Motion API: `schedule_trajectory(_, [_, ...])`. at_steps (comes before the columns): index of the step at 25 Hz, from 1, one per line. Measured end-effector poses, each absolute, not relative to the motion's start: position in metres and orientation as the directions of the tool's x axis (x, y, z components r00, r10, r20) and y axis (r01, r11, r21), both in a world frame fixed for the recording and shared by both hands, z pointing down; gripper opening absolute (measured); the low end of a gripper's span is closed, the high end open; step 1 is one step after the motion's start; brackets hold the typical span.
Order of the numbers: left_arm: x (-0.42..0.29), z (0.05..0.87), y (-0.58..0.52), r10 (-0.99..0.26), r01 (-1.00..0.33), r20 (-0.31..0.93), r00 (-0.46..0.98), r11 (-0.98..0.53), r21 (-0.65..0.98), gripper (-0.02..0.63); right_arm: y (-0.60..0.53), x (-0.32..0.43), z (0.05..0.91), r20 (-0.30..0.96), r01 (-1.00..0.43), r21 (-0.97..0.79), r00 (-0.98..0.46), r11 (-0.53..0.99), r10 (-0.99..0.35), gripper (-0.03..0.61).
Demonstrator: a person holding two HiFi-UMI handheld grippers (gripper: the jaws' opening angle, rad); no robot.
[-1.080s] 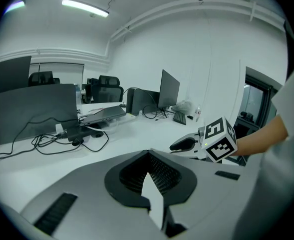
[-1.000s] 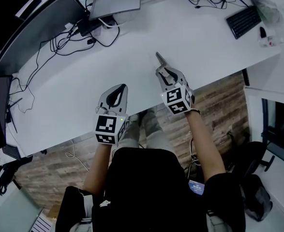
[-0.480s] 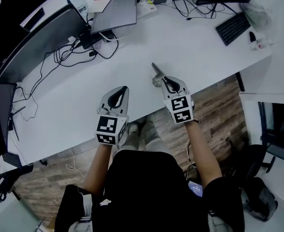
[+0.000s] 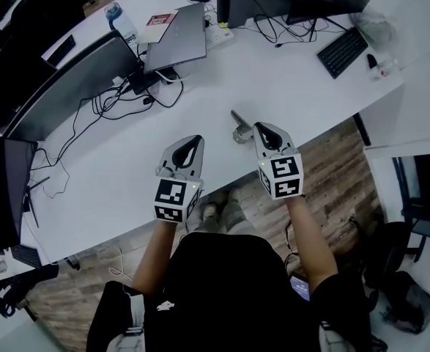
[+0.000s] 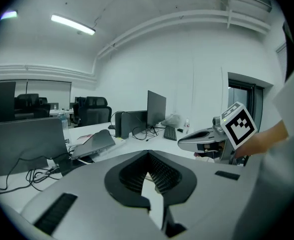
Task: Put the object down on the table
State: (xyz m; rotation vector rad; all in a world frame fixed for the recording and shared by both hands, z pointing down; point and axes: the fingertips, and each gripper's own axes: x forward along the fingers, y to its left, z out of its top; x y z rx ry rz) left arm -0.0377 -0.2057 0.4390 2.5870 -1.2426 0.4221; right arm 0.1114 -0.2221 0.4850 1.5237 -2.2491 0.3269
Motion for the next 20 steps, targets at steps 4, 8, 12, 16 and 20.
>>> schedule_trajectory(4, [-0.039,0.422,-0.208,-0.729,-0.785,0.322,0.604,-0.614,0.082,0.012,-0.215,0.112,0.459,0.417,-0.938,0.019,-0.306,0.345,-0.856,0.026])
schedule_trajectory(8, [-0.036,0.409,-0.206,-0.738,-0.782,0.295,0.607,-0.622,0.052,0.012,-0.207,0.117,0.438,0.378,-0.946,0.016,-0.293,0.323,-0.878,0.026])
schedule_trajectory(12, [-0.031,0.391,-0.203,-0.739,-0.772,0.264,0.62,-0.634,0.038,0.012,-0.201,0.122,0.42,0.344,-0.953,0.012,-0.281,0.303,-0.896,0.026])
schedule_trajectory(16, [-0.033,0.373,-0.201,-0.751,-0.773,0.228,0.619,-0.635,0.009,0.012,-0.195,0.122,0.401,0.303,-0.955,0.012,-0.278,0.296,-0.911,0.026])
schedule_trajectory(20, [-0.033,0.355,-0.199,-0.757,-0.771,0.2,0.622,-0.637,-0.013,0.012,-0.193,0.12,0.383,0.267,-0.955,0.01,-0.282,0.295,-0.922,0.025])
